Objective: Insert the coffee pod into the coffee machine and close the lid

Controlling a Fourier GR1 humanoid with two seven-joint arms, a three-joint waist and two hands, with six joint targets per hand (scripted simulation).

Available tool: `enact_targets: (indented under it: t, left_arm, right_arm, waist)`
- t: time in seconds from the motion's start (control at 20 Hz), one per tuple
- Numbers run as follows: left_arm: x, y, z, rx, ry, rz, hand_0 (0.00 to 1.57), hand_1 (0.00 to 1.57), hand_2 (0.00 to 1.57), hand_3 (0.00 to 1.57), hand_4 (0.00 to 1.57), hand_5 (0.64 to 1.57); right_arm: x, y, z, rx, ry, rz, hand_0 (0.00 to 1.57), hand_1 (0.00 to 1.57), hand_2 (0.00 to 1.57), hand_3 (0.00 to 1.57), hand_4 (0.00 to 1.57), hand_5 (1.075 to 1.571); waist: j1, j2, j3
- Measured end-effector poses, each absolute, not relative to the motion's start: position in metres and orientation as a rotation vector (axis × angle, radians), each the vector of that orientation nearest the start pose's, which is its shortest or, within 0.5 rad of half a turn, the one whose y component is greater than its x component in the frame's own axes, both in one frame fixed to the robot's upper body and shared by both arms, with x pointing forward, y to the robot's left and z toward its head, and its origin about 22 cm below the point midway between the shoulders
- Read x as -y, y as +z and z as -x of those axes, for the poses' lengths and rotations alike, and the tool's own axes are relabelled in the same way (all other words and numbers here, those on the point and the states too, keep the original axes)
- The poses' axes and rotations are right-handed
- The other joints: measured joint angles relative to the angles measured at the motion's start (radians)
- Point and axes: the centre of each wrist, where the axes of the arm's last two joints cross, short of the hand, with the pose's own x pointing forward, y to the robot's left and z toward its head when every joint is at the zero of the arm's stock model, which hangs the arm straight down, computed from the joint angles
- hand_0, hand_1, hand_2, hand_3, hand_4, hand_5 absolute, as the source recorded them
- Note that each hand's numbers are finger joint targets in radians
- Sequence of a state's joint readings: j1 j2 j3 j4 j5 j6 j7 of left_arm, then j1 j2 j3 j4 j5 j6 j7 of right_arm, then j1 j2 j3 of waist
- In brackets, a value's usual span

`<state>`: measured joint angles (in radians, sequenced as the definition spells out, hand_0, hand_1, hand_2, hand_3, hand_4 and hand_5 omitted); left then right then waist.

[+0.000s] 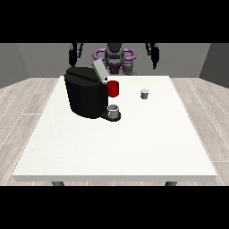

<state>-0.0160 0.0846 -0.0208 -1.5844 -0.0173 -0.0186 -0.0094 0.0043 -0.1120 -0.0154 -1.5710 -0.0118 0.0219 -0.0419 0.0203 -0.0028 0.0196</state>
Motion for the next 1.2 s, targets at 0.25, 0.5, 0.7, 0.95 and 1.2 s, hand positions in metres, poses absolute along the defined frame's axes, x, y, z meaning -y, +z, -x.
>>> enact_targets:
  t: [0.25, 0.5, 0.7, 0.95, 1.2]
  left_arm:
    - [-0.234, 0.01, -0.238, 1.631, -0.107, -0.012, 0.0, 0.0, 0.0, 0.0, 0.27, 1.571]
    - [-0.239, -0.002, -0.22, 1.668, -0.108, 0.032, 0.0, 0.0, 0.0, 0.0, 0.26, 1.571]
    - [-0.248, -0.002, -0.221, 1.674, -0.183, -0.031, 0.0, 0.0, 0.0, 0.0, 0.0, 1.571]
    - [-0.276, 0.017, -0.246, 1.669, -0.282, -0.128, 0.0, 0.0, 0.0, 0.0, 0.0, 1.571]
    - [-0.292, 0.021, -0.271, 1.595, -0.286, -0.165, 0.0, 0.0, 0.0, 0.0, 0.0, 1.571]
  right_arm:
    - [0.259, -0.005, -0.237, 1.542, 0.069, 0.07, 0.0, 0.0, 0.0, 0.0, 0.13, 1.571]
    - [0.268, -0.017, -0.23, 1.568, -0.084, 0.159, 0.0, 0.0, 0.0, 0.0, 0.18, 1.571]
    - [0.262, -0.018, -0.227, 1.591, -0.109, 0.166, 0.0, 0.0, 0.0, 0.0, 0.22, 1.571]
    - [0.255, -0.014, -0.237, 1.645, -0.128, 0.158, 0.0, 0.0, 0.0, 0.0, 0.13, 1.571]
    - [0.245, 0.001, -0.246, 1.662, -0.106, 0.113, 0.0, 0.0, 0.0, 0.0, 0.12, 1.571]
  waist:
    - [0.001, -0.03, -0.014]
    - [0.008, -0.051, -0.0179]
    - [-0.015, -0.05, -0.0188]
    - [-0.045, -0.001, -0.0194]
    - [-0.093, 0.032, -0.0196]
